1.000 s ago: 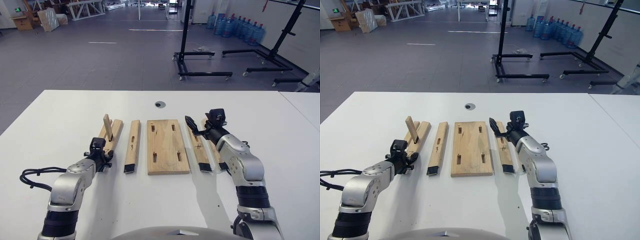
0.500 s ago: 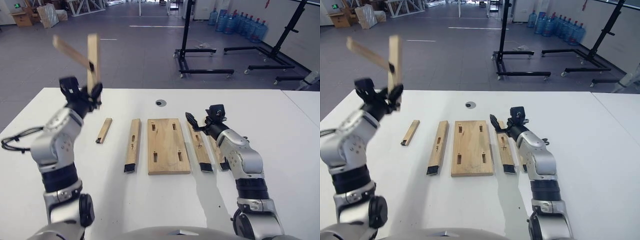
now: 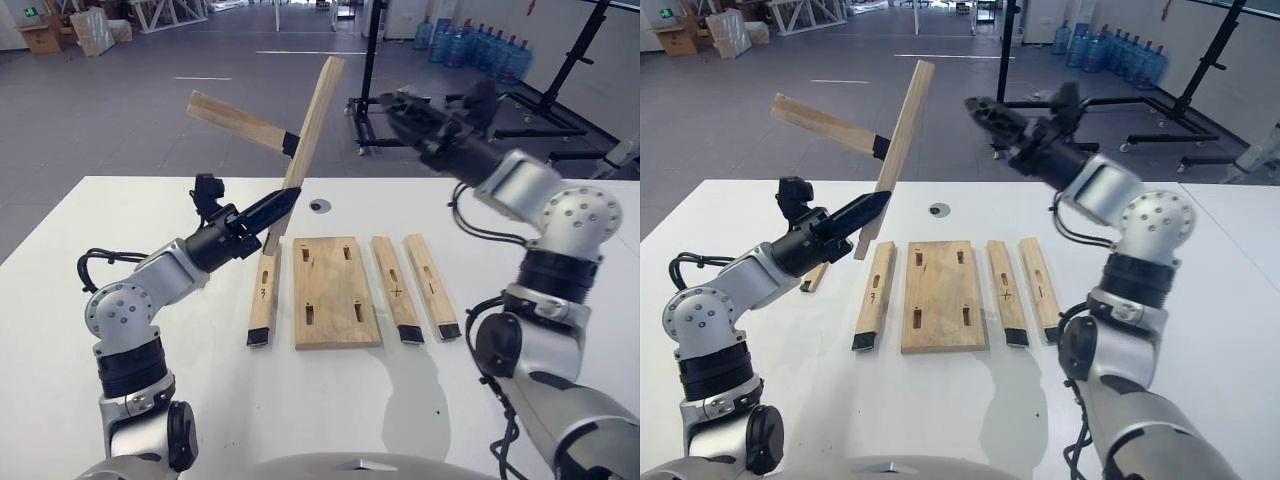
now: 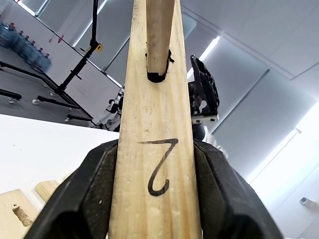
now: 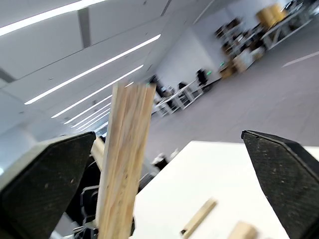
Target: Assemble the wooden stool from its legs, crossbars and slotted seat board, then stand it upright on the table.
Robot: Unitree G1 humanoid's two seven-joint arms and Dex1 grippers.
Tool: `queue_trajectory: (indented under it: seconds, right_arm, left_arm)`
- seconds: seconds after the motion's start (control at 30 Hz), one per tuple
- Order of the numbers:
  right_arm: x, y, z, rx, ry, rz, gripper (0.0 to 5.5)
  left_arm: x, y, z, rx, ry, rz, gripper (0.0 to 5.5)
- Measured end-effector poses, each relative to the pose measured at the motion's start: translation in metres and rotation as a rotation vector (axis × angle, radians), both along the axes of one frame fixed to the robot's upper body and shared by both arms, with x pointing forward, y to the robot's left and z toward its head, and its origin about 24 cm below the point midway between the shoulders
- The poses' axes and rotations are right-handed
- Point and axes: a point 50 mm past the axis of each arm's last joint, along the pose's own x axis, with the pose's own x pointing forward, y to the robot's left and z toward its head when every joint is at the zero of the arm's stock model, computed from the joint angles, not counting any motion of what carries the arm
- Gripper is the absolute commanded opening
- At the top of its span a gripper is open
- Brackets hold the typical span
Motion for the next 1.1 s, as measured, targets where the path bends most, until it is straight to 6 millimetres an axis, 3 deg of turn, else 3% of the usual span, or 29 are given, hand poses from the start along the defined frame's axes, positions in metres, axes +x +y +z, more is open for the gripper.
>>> queue_trajectory:
  seconds: [0.13,0.23,0.57,0.87,1.1]
  right_arm:
    - [-0.007,-0.003,-0.015,0.058,0.062,0.017,5.40]
    - [-0.013,-0.003,-0.011,0.106,0.043,0.066,5.40]
    - [-0.017,0.030,-0.015,0.125,0.087,0.214,5.40]
    - [-0.025,0.045,-0.003,0.197,0.071,0.263,5.40]
    - [-0.028,0.051,-0.014,0.195,0.113,0.233,5.40]
  left_arm:
    - [0.000,0.005,0.001,-0.050,0.027,-0.028,2.02]
    - [-0.001,0.006,0.002,-0.070,0.039,-0.058,2.02]
    - [-0.017,-0.007,-0.007,-0.116,0.107,-0.254,2.02]
    - [-0.021,-0.009,-0.013,-0.083,0.129,-0.272,2.02]
    - [-0.020,-0.009,-0.013,-0.075,0.127,-0.269,2.02]
